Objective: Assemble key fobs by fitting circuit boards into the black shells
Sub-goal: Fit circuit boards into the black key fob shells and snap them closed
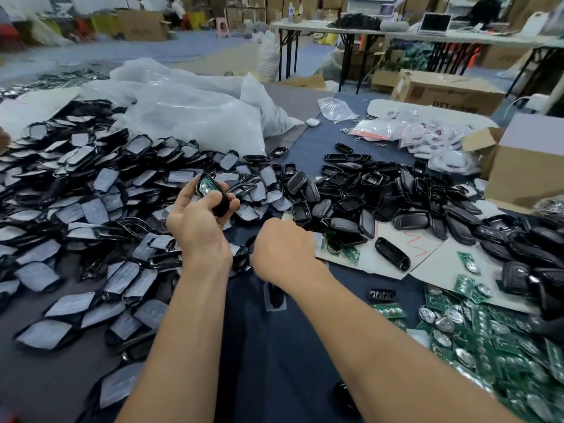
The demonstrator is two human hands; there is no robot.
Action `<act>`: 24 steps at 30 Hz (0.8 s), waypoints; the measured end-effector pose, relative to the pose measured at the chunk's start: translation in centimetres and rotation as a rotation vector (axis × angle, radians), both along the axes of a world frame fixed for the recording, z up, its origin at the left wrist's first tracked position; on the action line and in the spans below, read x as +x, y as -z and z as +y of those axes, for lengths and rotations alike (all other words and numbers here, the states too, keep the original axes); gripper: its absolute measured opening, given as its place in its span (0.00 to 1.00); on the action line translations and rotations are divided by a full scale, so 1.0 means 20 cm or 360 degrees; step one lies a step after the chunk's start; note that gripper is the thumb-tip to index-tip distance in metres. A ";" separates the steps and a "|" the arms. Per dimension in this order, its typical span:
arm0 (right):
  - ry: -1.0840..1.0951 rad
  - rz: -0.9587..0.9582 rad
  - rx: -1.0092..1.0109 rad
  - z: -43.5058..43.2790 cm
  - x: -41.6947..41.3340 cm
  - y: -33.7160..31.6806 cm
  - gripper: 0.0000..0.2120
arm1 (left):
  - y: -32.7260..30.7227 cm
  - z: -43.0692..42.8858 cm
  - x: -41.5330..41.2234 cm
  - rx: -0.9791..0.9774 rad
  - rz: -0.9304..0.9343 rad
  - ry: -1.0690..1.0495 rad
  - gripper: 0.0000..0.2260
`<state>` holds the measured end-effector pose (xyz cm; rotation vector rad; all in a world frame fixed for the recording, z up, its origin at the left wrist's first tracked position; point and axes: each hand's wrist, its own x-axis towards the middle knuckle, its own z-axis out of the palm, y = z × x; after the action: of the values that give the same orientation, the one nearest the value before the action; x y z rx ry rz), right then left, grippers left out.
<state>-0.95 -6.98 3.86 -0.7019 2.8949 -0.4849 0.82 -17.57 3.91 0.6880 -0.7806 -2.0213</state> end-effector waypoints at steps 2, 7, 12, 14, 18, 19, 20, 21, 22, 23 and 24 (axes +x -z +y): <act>0.0072 -0.0082 -0.0141 0.01 -0.01 -0.01 0.08 | 0.00 0.00 0.00 0.0022 0.0016 0.0005 0.19; 0.0291 -0.0631 -0.1383 0.20 -0.01 -0.07 0.13 | 0.00 0.03 -0.02 0.0059 -0.0020 0.0126 0.16; 0.0368 -0.0949 -0.1888 0.58 0.01 -0.07 0.08 | 0.02 0.24 -0.05 -0.0195 -0.0191 0.0708 0.16; 0.0455 -0.0888 -0.1915 0.70 0.04 -0.02 0.09 | 0.05 0.38 -0.06 -0.0371 -0.0317 0.0969 0.16; 0.0570 -0.0816 -0.1975 0.83 0.10 0.06 0.14 | 0.09 0.60 -0.04 -0.0804 -0.0522 0.1362 0.18; 0.0584 -0.0802 -0.2000 0.85 0.10 0.07 0.14 | 0.10 0.63 -0.02 -0.0897 -0.0553 0.1418 0.19; 0.0582 -0.0779 -0.2018 0.87 0.10 0.08 0.14 | 0.10 0.65 -0.02 -0.0956 -0.0559 0.1461 0.19; 0.0571 -0.0751 -0.2013 0.88 0.10 0.08 0.13 | 0.10 0.67 -0.01 -0.0984 -0.0550 0.1502 0.17; 0.0552 -0.0727 -0.1993 0.89 0.09 0.08 0.12 | 0.10 0.68 0.00 -0.0989 -0.0538 0.1545 0.15; 0.0530 -0.0717 -0.1977 0.90 0.09 0.08 0.11 | 0.10 0.69 0.01 -0.0992 -0.0533 0.1590 0.12; 0.0504 -0.0727 -0.1975 0.91 0.09 0.08 0.10 | 0.11 0.69 0.02 -0.1013 -0.0532 0.1633 0.09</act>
<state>0.89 11.24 2.29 -0.1242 1.9983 -2.1718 1.20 -3.68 1.80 0.2335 -2.1874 -2.2804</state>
